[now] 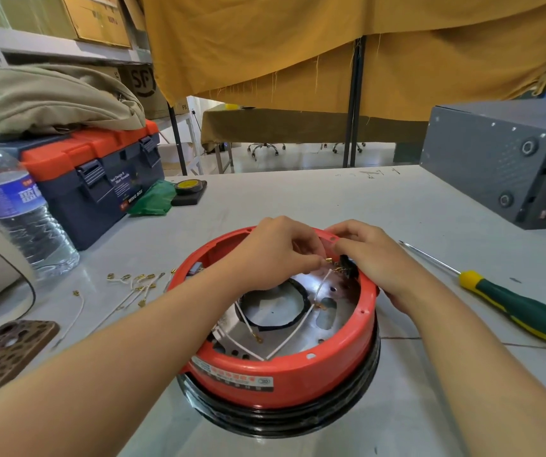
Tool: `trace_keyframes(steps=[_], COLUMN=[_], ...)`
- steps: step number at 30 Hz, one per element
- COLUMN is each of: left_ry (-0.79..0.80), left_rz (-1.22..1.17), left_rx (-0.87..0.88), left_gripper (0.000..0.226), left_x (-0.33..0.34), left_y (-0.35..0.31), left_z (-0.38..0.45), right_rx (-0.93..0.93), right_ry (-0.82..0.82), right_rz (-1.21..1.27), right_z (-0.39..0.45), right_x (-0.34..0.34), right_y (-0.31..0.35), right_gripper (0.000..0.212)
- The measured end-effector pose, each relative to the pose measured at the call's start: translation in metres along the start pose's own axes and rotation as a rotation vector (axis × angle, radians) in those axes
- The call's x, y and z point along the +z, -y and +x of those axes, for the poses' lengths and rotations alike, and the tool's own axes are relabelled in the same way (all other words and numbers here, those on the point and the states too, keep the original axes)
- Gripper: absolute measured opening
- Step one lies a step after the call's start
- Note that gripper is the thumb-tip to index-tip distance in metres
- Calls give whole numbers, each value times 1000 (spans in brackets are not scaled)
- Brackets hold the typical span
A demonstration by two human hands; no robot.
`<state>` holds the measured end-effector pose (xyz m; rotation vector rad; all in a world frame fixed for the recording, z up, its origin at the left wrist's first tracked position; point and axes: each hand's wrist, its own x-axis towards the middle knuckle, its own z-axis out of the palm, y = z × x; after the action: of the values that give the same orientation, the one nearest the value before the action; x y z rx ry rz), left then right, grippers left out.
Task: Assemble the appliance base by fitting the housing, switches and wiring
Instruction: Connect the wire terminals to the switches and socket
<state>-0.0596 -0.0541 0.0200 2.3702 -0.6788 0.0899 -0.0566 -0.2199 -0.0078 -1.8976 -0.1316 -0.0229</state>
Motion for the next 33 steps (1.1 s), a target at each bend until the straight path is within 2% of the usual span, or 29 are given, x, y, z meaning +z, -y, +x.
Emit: trace_keyframes(steps=[27,33], left_ry=[-60,-58], left_rz=[63,73], left_rx=[83,99], left_gripper=[5,6], left_x=[16,17], left_y=[-4,-6], left_z=[0,1], right_rx=[-16,68], right_ry=[-31,56], right_rz=[-35,56], right_z=[3,4], right_x=[2,4], right_y=[-1,-5], right_gripper=[21,21])
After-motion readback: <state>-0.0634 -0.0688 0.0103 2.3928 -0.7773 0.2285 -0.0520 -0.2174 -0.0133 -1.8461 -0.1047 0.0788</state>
